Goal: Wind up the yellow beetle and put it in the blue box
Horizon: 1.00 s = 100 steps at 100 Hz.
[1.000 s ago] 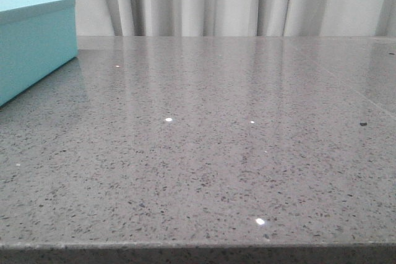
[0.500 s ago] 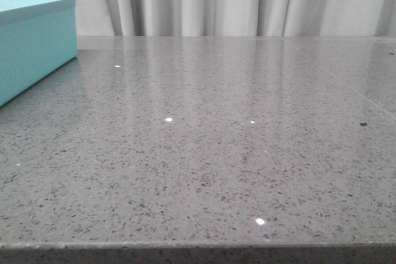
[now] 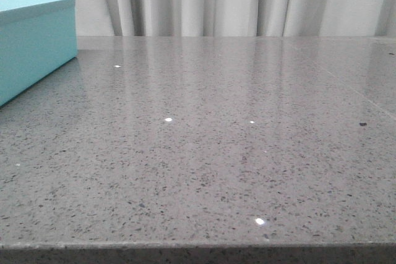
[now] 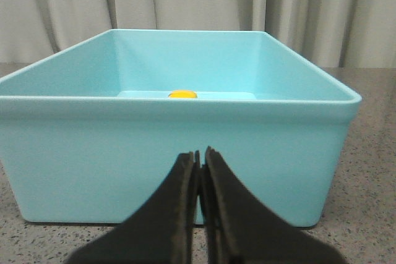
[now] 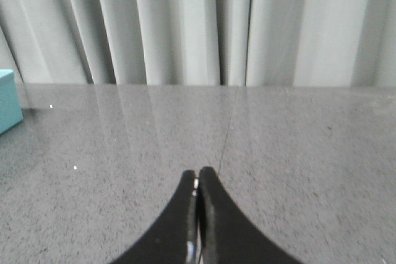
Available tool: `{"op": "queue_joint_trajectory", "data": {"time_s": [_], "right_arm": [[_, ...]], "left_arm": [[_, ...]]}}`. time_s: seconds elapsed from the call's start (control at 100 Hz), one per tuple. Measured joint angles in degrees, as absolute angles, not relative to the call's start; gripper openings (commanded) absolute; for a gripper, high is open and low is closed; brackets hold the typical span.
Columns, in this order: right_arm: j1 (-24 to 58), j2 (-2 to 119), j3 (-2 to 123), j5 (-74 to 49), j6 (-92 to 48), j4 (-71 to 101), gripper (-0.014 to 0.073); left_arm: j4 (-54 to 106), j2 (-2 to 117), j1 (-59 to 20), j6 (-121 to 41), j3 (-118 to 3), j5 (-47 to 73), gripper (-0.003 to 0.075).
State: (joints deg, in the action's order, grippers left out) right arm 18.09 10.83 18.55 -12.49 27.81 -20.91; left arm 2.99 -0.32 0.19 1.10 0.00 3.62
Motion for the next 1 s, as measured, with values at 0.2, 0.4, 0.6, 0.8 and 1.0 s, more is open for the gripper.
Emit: {"op": "queue_joint_trajectory", "data": {"time_s": [0.2, 0.4, 0.6, 0.8, 1.0], "right_arm": [[12.12, 8.68, 10.95, 0.0, 14.84, -10.64, -0.0067], [5.88, 6.12, 5.65, 2.17, 9.94, -6.29, -0.0067], [0.82, 1.79, -0.29, 2.41, 9.47, -5.83, -0.0067], [-0.42, -0.54, -1.6, -0.44, 9.41, -5.62, -0.0067], [-0.42, -0.54, -1.65, -0.95, 9.34, -5.6, -0.0067]], "left_arm": [[2.99, -0.32, 0.19, 1.1, 0.0, 3.62, -0.0019], [2.99, -0.32, 0.19, 1.1, 0.0, 3.62, -0.0018], [2.99, -0.32, 0.19, 1.1, 0.0, 3.62, -0.0018], [2.99, -0.32, 0.19, 1.1, 0.0, 3.49, -0.0018], [2.99, -0.32, 0.19, 1.1, 0.0, 3.49, -0.0018]]}}
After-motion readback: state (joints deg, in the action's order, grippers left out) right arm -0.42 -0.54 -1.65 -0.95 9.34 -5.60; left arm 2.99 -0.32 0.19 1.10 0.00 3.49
